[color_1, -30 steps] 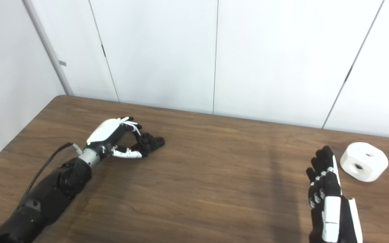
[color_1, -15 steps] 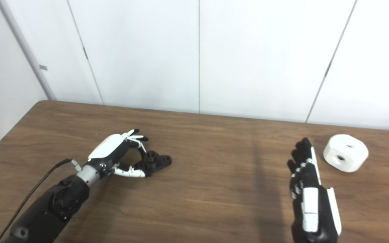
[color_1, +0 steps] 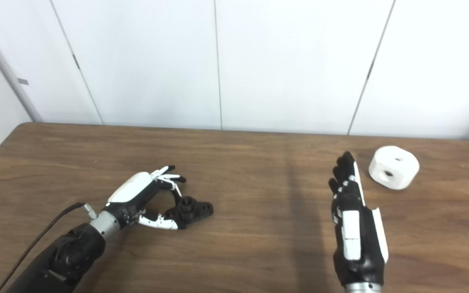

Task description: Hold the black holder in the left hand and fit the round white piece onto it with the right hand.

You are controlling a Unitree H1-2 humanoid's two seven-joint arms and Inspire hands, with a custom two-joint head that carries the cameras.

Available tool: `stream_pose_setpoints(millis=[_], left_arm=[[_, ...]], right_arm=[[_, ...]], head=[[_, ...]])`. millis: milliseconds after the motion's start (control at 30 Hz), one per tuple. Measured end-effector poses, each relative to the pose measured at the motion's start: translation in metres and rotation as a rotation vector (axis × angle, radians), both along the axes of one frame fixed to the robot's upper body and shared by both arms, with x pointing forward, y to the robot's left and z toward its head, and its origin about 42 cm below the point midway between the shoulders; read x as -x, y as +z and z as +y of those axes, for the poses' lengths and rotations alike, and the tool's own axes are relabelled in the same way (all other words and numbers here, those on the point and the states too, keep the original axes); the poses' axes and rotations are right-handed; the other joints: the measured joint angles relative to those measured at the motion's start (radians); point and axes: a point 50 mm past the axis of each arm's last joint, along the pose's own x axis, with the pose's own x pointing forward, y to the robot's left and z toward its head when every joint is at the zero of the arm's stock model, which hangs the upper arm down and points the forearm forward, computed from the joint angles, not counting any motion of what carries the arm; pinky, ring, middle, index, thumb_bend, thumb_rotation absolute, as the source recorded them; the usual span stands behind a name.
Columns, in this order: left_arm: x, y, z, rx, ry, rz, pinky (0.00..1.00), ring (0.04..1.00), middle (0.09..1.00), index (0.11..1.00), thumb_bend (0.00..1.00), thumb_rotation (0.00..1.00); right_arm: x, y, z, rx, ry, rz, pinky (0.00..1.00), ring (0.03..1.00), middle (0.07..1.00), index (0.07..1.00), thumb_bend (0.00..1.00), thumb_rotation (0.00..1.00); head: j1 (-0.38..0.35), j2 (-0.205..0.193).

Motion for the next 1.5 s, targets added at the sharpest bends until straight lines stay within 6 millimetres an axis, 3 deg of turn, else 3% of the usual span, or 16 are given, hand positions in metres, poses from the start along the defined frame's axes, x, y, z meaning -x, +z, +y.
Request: stream_pose_setpoints(millis=[1133,1333,1500], left_arm=[[0.003,-0.008,-0.035,0.026,-0.182,-0.004,1.0,0.998,0.832,0.481,0.52,0.05],[0.001,-0.009,-0.039,0.031,-0.188,-0.002,1.0,0.997,0.836,0.482,0.52,0.05],[0.0,-0.014,-0.044,0.052,-0.19,-0.002,1.0,1.0,0.837,0.482,0.52,0.05]], right_arm=[[0.013,0.015,0.016,0.006,-0.028,-0.026,1.0,1.0,1.0,0.998,0.55,0.95],[0.017,0.025,0.01,0.014,-0.064,-0.031,0.99,0.973,0.98,0.963,0.51,0.89],[0.021,0.036,-0.007,0.054,-0.137,-0.037,0.98,0.954,0.953,0.921,0.48,0.72]], head=[[-0.164,0.037],[-0.207,0.032],[-0.227,0.028]])
